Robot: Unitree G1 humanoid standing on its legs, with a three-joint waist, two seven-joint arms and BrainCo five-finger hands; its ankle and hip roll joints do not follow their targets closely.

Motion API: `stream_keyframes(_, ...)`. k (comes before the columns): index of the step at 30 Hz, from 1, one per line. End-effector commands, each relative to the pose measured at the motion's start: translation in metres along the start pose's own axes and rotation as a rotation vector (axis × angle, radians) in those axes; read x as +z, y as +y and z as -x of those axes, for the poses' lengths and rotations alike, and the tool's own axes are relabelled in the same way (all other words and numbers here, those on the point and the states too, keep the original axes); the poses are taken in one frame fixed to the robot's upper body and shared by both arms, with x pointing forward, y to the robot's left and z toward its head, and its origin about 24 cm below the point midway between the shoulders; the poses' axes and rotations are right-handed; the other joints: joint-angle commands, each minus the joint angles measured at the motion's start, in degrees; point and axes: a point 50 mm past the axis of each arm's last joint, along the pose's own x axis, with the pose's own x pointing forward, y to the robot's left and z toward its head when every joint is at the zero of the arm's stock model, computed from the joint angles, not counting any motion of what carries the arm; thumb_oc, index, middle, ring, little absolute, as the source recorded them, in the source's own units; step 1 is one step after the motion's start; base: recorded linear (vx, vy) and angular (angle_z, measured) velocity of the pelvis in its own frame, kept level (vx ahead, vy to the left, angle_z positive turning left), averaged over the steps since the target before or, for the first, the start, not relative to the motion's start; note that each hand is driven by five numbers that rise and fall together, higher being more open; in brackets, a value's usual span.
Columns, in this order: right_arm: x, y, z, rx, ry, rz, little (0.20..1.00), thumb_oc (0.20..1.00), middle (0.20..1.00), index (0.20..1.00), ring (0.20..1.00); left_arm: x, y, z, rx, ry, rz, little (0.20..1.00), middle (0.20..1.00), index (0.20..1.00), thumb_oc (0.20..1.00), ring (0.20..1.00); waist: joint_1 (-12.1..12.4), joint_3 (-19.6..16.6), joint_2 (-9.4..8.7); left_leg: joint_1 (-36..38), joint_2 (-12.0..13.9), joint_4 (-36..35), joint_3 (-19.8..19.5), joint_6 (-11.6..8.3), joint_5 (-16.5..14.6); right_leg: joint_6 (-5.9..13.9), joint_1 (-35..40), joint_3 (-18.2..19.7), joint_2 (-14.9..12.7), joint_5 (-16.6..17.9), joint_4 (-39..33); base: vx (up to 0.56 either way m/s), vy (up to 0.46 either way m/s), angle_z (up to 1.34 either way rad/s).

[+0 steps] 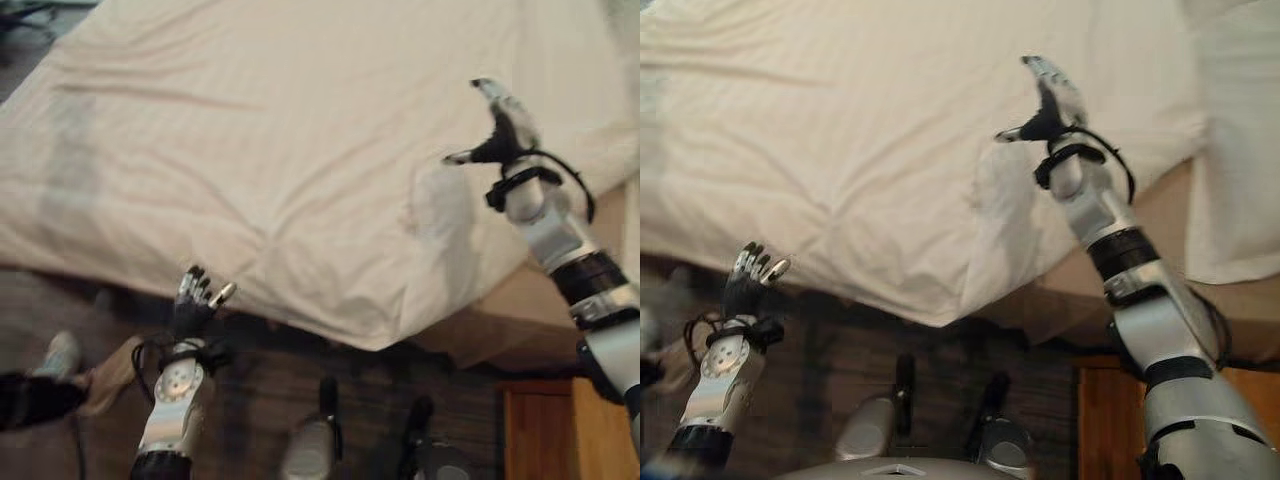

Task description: Making the bed.

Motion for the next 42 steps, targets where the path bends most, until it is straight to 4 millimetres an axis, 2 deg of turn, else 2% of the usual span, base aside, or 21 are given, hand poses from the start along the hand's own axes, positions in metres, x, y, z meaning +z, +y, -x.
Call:
stream_keyframes(1,0.017,-0.025,-0.021,-0.101,-0.071,0.176,1.000,1.000,1.000,1.000,1.000,0.048,0.019,-0.015,-0.007,-0.195,-0.090,1.000,1.000,1.000,1.000,1.000,-1.1,-0.7,-2.09,1.3,5.5,-4.6,3.8,-6.43,1.5,3.90,-3.6,-2.7,-3.0,-3.9,0.8,-0.06,0.101,0.07)
stream_keyframes(5,0.022,-0.053,-0.035,-0.162,-0.077,0.271,1.000,1.000,1.000,1.000,1.000,0.067,0.024,-0.022,-0.003,-0.266,-0.121,1.000,1.000,1.000,1.000,1.000,-1.7,0.8,-0.08,-1.8,6.3,-5.3,3.5,-7.80,2.3,4.73,-7.7,-1.8,-3.6,-3.4,1.1,0.04,0.048,0.28)
stream_keyframes(8,0.024,-0.074,-0.044,-0.211,-0.076,0.328,1.000,1.000,1.000,1.000,1.000,0.086,0.023,-0.026,-0.003,-0.344,-0.122,1.000,1.000,1.000,1.000,1.000,-1.3,2.1,0.72,-6.4,7.4,-5.3,5.1,-8.40,4.6,5.32,-12.1,-1.9,-4.3,-1.3,0.8,-0.10,0.007,-0.18)
stream_keyframes(11,0.025,-0.089,-0.049,-0.238,-0.063,0.364,1.000,1.000,1.000,1.000,1.000,0.100,0.019,-0.031,-0.017,-0.400,-0.123,1.000,1.000,1.000,1.000,1.000,-1.1,2.9,1.73,-9.5,8.1,-5.3,5.8,-9.39,5.9,5.91,-15.7,-1.0,-4.6,-0.3,0.8,0.00,0.000,-0.15)
stream_keyframes(12,0.023,-0.090,-0.050,-0.235,-0.054,0.375,1.000,1.000,1.000,1.000,1.000,0.105,0.018,-0.032,-0.022,-0.418,-0.119,1.000,1.000,1.000,1.000,1.000,-0.9,2.6,1.95,-9.8,8.3,-5.3,4.9,-10.18,4.7,6.61,-15.9,0.1,-4.6,-1.4,0.8,-0.03,0.009,-0.12)
stream_keyframes(13,0.019,-0.094,-0.051,-0.237,-0.033,0.389,1.000,1.000,1.000,1.000,1.000,0.109,0.016,-0.033,-0.027,-0.436,-0.113,1.000,1.000,1.000,1.000,1.000,-0.7,2.9,2.41,-11.2,8.4,-5.3,6.1,-9.73,6.2,6.39,-17.4,-0.7,-4.8,0.2,0.8,0.05,0.003,-0.13)
stream_keyframes(14,0.012,-0.095,-0.051,-0.227,-0.007,0.406,0.200,0.200,0.200,0.200,0.200,0.114,0.015,-0.035,-0.029,-0.455,-0.109,1.000,1.000,1.000,1.000,1.000,-0.7,2.7,2.69,-11.4,8.4,-5.3,5.2,-10.49,4.9,7.03,-17.5,0.5,-4.7,-1.1,0.8,-0.05,0.009,-0.20)
stream_keyframes(16,0.004,-0.095,-0.051,-0.206,0.029,0.426,0.200,0.200,0.200,0.200,0.200,0.119,0.010,-0.036,-0.047,-0.473,-0.098,1.000,1.000,1.000,1.000,1.000,-0.5,2.7,3.30,-12.3,8.5,-5.3,5.3,-10.69,5.4,7.14,-18.5,0.9,-4.6,-1.1,0.8,-0.02,0.005,-0.16)
stream_keyframes(17,-0.003,-0.094,-0.049,-0.198,0.055,0.418,0.200,0.200,0.200,0.200,0.200,0.118,0.010,-0.036,-0.049,-0.469,-0.090,1.000,1.000,1.000,1.000,1.000,-0.7,3.1,3.47,-12.5,8.5,-5.3,6.2,-10.02,6.8,6.56,-18.9,0.2,-4.6,0.1,0.8,-0.05,0.010,-0.12)
stream_keyframes(20,-0.015,-0.083,-0.042,-0.174,0.099,0.330,0.200,0.200,0.200,0.200,0.200,0.111,0.006,-0.032,-0.062,-0.455,-0.070,1.000,1.000,1.000,1.000,1.000,-1.8,2.8,3.68,-10.8,8.4,-5.3,6.6,-9.79,6.4,6.32,-18.0,0.8,-4.7,-0.1,0.8,0.00,0.033,-0.07)
stream_keyframes(24,-0.030,-0.060,-0.025,-0.146,0.128,0.196,0.200,0.200,0.200,0.200,0.200,0.101,0.006,-0.029,-0.049,-0.419,-0.045,1.000,1.000,1.000,1.000,1.000,-4.9,1.9,3.00,-6.6,7.4,-5.3,7.2,-8.80,4.5,5.84,-15.3,1.8,-4.8,-0.5,0.8,0.07,0.051,-0.03)
stream_keyframes(26,-0.039,-0.050,-0.011,-0.139,0.134,0.128,0.200,0.200,0.200,0.200,0.200,0.094,0.009,-0.028,-0.021,-0.388,-0.013,1.000,1.000,1.000,1.000,1.000,-6.9,1.2,2.38,-4.3,6.6,-5.3,7.9,-8.26,3.4,5.74,-14.0,2.3,-5.0,-0.4,0.8,0.08,0.041,-0.03)
stream_keyframes(28,-0.057,-0.036,0.011,-0.112,0.171,0.083,0.200,0.200,0.200,0.200,0.200,0.088,0.011,-0.028,-0.006,-0.362,0.003,1.000,1.000,1.000,1.000,1.000,-8.7,0.4,1.74,-2.0,5.9,-5.3,8.7,-7.60,2.1,5.65,-12.7,2.9,-5.4,-0.5,0.8,0.07,0.029,-0.15)
stream_keyframes(29,-0.056,-0.017,0.023,-0.073,0.160,0.043,0.200,0.200,0.200,0.200,0.200,0.085,0.009,-0.032,0.015,-0.352,-0.057,1.000,1.000,1.000,1.000,1.000,-9.9,0.1,1.13,-0.8,5.4,-5.2,9.1,-7.29,1.5,5.74,-12.1,3.5,-5.6,-0.4,0.8,0.06,0.026,-0.17)
stream_keyframes(30,-0.065,-0.012,0.032,-0.054,0.190,0.042,0.200,0.200,0.200,0.200,0.200,0.078,0.007,-0.036,0.021,-0.314,-0.041,1.000,1.000,1.000,1.000,1.000,-10.6,-0.2,1.16,0.0,5.1,-5.1,9.2,-7.16,1.2,5.69,-11.8,3.8,-5.6,-0.4,0.8,0.07,0.020,-0.27)
stream_keyframes(33,-0.101,-0.008,0.056,-0.052,0.325,0.055,0.200,0.200,0.200,0.200,0.200,0.060,0.002,-0.038,0.037,-0.250,0.042,1.000,1.000,1.000,1.000,1.000,-11.8,-0.8,1.22,2.2,4.0,-4.9,9.9,-6.64,0.5,5.67,-10.4,4.7,-6.1,-0.3,0.8,0.01,0.007,-0.34)
stream_keyframes(38,-0.132,-0.013,0.070,-0.098,0.496,0.011,0.200,0.200,0.200,0.200,0.200,0.049,-0.016,-0.045,0.033,-0.200,0.123,1.000,1.000,1.000,1.000,1.000,-14.8,0.2,2.35,3.5,2.9,-4.8,12.3,-6.11,0.0,6.12,-11.5,8.0,-6.8,0.7,0.8,-0.07,0.049,-0.30)
stream_keyframes(39,-0.138,-0.014,0.072,-0.111,0.541,0.011,0.335,0.335,0.335,0.335,0.335,0.049,-0.021,-0.047,0.027,-0.198,0.132,1.000,1.000,1.000,1.000,1.000,-15.2,0.5,2.78,3.6,2.8,-4.8,12.9,-6.09,0.0,6.21,-11.9,8.6,-7.0,0.8,0.8,-0.11,0.074,-0.41)
stream_keyframes(40,-0.154,-0.024,0.076,-0.149,0.633,0.075,1.000,1.000,1.000,1.000,1.000,0.047,-0.026,-0.049,0.024,-0.188,0.143,1.000,1.000,1.000,1.000,1.000,-15.9,0.9,3.79,3.4,2.7,-4.8,13.7,-6.22,0.1,6.52,-12.9,9.4,-7.4,1.1,0.9,-0.08,0.032,-0.52)
stream_keyframes(41,-0.153,-0.025,0.074,-0.152,0.629,0.076,1.000,1.000,1.000,1.000,1.000,0.048,-0.027,-0.050,0.024,-0.191,0.147,1.000,1.000,1.000,1.000,1.000,-15.9,1.0,3.90,3.3,2.7,-4.8,13.8,-6.21,0.1,6.53,-13.1,9.5,-7.4,1.1,0.9,-0.09,0.045,-0.63)
stream_keyframes(42,-0.156,-0.037,0.070,-0.208,0.666,0.075,1.000,1.000,1.000,1.000,1.000,0.051,-0.030,-0.053,0.023,-0.200,0.163,1.000,1.000,1.000,1.000,1.000,-16.5,1.5,4.68,3.0,2.8,-4.7,14.5,-6.36,0.4,6.73,-14.0,10.1,-7.6,1.4,1.0,-0.05,0.061,-0.40)
